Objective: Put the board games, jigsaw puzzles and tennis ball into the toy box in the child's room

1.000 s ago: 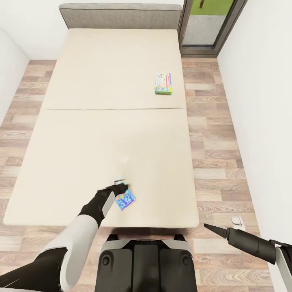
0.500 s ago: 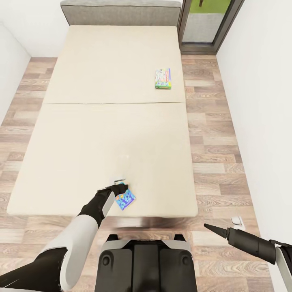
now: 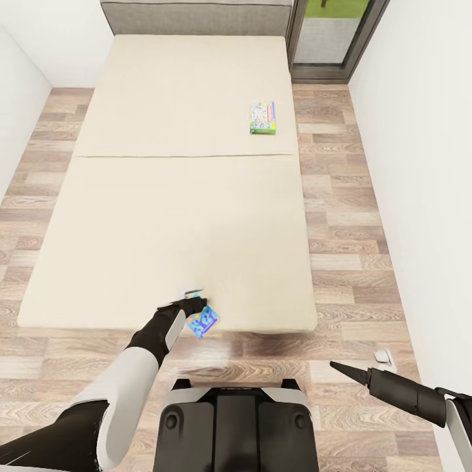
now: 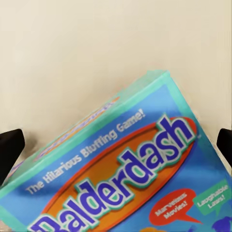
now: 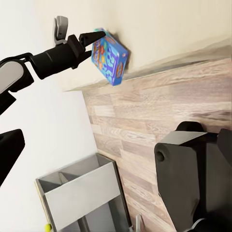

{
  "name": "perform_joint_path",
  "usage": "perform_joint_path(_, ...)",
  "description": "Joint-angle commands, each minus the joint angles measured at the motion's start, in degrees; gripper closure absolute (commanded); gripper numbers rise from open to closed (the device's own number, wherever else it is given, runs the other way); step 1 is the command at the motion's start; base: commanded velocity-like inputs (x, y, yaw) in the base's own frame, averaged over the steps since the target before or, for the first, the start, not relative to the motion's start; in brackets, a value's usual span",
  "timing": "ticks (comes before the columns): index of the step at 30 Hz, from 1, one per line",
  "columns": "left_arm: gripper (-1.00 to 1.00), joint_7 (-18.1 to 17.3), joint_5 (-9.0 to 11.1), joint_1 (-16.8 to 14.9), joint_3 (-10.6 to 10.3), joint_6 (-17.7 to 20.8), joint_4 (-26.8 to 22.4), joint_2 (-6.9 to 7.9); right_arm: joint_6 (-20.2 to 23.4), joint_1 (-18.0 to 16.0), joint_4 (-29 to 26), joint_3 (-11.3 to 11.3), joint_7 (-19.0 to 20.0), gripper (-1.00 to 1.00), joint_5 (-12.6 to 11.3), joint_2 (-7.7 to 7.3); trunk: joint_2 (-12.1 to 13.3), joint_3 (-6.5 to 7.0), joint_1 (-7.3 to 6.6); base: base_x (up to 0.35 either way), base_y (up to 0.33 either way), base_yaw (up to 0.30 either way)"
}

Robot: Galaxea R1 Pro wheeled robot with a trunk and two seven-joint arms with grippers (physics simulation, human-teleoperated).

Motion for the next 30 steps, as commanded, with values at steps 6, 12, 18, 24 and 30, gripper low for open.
perform_joint_path(6,-1.0,0.1,0.0,0.0,0.3,0.3,-0.1,-0.06,0.3,0.0,0.0,0.0,0.1,-1.0,-0.2,-0.01,-0.1,-0.06,0.02,-0.053,0.0,0.0)
perform_joint_path(12,-1.0,0.1,0.0,0.0,0.3,0.3,-0.1,-0.06,0.3,0.0,0.0,0.0,0.1,-1.0,-0.2,-0.01,-0.1,-0.06,0.02,-0.099,0.0,0.0)
perform_joint_path(18,-1.0,0.1,0.0,0.0,0.3,0.3,-0.1,-0.06,0.3,0.0,0.0,0.0,0.1,-1.0,-0.2,-0.01,-0.1,-0.06,0.02,-0.108,0.0,0.0)
perform_joint_path(24,-1.0,0.1,0.0,0.0,0.3,0.3,-0.1,-0.06,0.3,0.0,0.0,0.0,0.1,-1.0,-0.2,-0.01,-0.1,-0.06,0.02,-0.014,0.0,0.0)
perform_joint_path(30,-1.0,0.1,0.0,0.0,0.3,0.3,-0.1,-0.06,0.3,0.0,0.1,0.0,0.1,-1.0,-0.1,-0.01,-0.1,-0.06,0.02,-0.001,0.0,0.0)
